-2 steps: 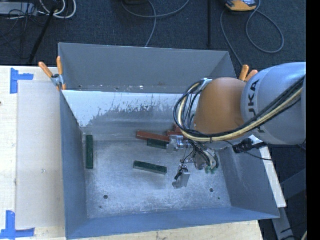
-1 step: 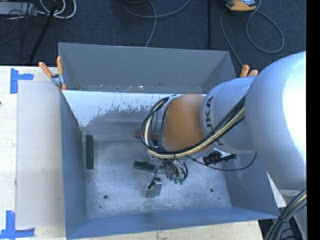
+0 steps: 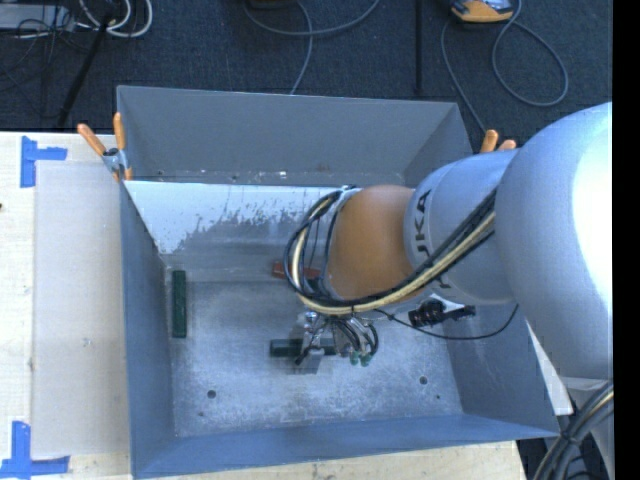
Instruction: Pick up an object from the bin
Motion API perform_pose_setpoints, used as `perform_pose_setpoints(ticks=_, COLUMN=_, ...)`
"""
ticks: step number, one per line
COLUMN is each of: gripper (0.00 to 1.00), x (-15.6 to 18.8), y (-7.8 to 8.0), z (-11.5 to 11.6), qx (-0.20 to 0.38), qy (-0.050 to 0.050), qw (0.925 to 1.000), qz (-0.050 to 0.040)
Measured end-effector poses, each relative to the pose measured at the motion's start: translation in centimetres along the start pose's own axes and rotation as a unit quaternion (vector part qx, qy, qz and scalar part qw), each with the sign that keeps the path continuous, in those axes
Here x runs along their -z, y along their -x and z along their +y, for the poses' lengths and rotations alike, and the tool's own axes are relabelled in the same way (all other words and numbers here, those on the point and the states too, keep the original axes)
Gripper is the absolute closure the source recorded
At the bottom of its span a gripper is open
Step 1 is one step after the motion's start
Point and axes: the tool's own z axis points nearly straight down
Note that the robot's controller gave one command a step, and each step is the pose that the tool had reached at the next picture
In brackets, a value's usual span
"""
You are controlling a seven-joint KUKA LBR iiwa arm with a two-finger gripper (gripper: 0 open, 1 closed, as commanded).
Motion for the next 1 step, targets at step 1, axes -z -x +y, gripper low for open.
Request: perform_pose_setpoints(ticks=1, gripper=1.00, x=13.03, y=0.75, z=4.79, qx=0.026, qy=0.002, qw=0.9997, qz=-0.0046)
